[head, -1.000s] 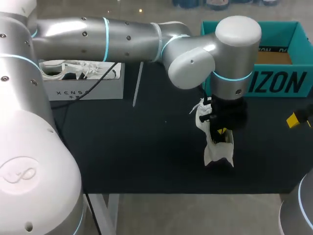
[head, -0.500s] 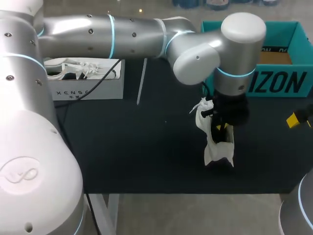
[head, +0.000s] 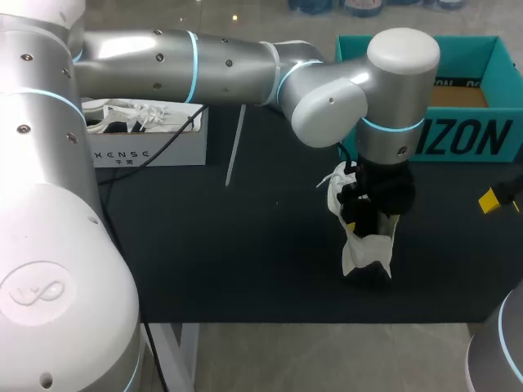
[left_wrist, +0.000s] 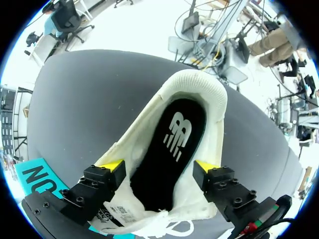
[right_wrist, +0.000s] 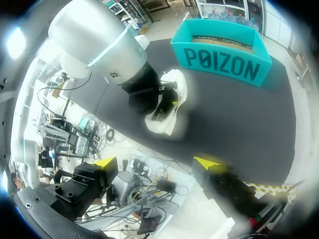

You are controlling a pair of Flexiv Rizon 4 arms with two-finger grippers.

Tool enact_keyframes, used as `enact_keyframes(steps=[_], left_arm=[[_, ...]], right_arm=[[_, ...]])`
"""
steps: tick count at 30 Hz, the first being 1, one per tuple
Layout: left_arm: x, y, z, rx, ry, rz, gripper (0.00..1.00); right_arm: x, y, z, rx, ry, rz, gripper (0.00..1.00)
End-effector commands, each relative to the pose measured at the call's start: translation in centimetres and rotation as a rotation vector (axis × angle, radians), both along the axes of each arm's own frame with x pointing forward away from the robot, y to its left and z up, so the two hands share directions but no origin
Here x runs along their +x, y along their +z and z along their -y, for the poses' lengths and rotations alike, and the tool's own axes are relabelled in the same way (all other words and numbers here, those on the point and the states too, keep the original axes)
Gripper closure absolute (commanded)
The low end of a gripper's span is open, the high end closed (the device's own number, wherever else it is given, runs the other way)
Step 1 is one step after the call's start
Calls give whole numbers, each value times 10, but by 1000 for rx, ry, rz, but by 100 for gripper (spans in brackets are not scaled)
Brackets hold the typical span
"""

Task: Take the shoe out of the shoebox, open the shoe tongue, remove and reinsert the insole, then place the shoe into the shoebox

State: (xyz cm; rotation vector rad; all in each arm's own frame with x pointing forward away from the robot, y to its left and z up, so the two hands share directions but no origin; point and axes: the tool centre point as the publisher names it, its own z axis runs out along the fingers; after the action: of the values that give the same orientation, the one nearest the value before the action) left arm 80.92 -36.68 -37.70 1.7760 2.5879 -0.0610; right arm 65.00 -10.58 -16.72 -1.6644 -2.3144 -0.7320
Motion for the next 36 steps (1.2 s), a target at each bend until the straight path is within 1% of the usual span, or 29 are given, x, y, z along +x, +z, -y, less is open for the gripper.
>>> enact_keyframes(steps=[1, 6, 14, 21, 27, 28, 29, 30, 32, 36], left_arm=[[-2, 6, -2, 2, 1, 17, 0], [-3, 28, -2, -3, 6, 43, 0], [-3, 80, -1, 13, -5, 133, 0], [12, 120, -16, 4, 28, 213, 0], [34, 141, -26, -26, 40, 236, 0], [41, 143, -27, -33, 39, 241, 29], [46, 144, -28, -36, 42, 244, 65], [49, 144, -28, -38, 42, 245, 100], [55, 143, -28, -91, 29, 213, 100], [61, 135, -24, -73, 30, 223, 100]], right_arm=[[2, -1, 0, -2, 0, -4, 0], [2, -1, 0, -2, 0, -4, 0], [2, -1, 0, -2, 0, -4, 0], [2, -1, 0, -2, 0, -4, 0], [2, -1, 0, -2, 0, -4, 0], [2, -1, 0, -2, 0, -4, 0], [2, -1, 0, -2, 0, -4, 0], [2, -1, 0, -2, 0, -4, 0], [2, -1, 0, -2, 0, -4, 0], [2, -1, 0, -2, 0, -4, 0]])
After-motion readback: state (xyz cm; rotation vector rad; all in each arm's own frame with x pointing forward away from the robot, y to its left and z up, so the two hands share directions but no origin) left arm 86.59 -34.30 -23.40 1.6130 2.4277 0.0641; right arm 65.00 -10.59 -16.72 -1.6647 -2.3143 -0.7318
